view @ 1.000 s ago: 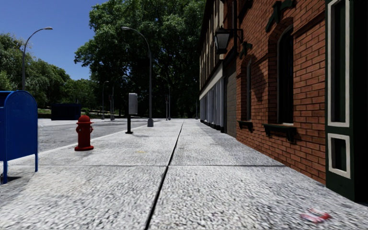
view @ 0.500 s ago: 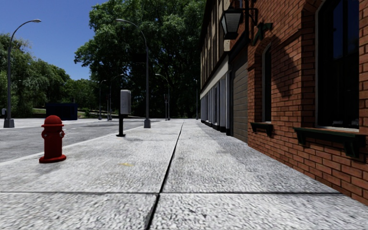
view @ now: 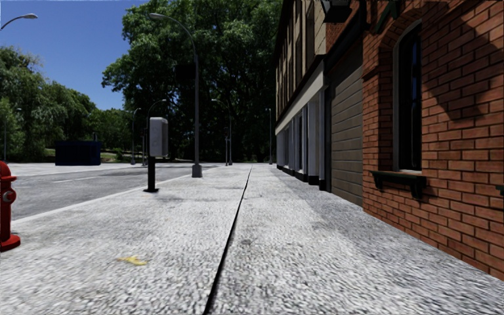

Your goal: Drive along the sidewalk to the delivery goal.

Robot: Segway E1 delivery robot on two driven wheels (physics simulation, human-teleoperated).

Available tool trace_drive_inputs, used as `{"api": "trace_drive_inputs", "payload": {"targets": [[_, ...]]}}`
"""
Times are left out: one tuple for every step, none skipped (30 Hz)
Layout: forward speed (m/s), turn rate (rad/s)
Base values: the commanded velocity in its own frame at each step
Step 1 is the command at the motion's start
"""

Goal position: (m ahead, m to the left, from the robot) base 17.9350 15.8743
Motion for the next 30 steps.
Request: {"api": "trace_drive_inputs", "payload": {"targets": [[2.0, 0.0], [2.0, 0.0], [2.0, 0.0], [2.0, 0.0], [2.0, 0.0], [2.0, 0.0], [2.0, 0.0], [2.0, 0.0], [2.0, 0.0], [2.0, 0.0], [2.0, 0.0], [2.0, 0.0], [2.0, 0.0], [2.0, 0.0], [2.0, 0.0], [2.0, 0.0], [2.0, 0.0], [2.0, 0.0], [2.0, 0.0], [2.0, 0.0], [2.0, 0.0], [2.0, 0.0], [2.0, 0.0], [2.0, 0.0], [2.0, 0.0], [2.0, 0.0], [2.0, 0.0], [2.0, 0.0], [2.0, 0.0], [2.0, 0.0]]}}
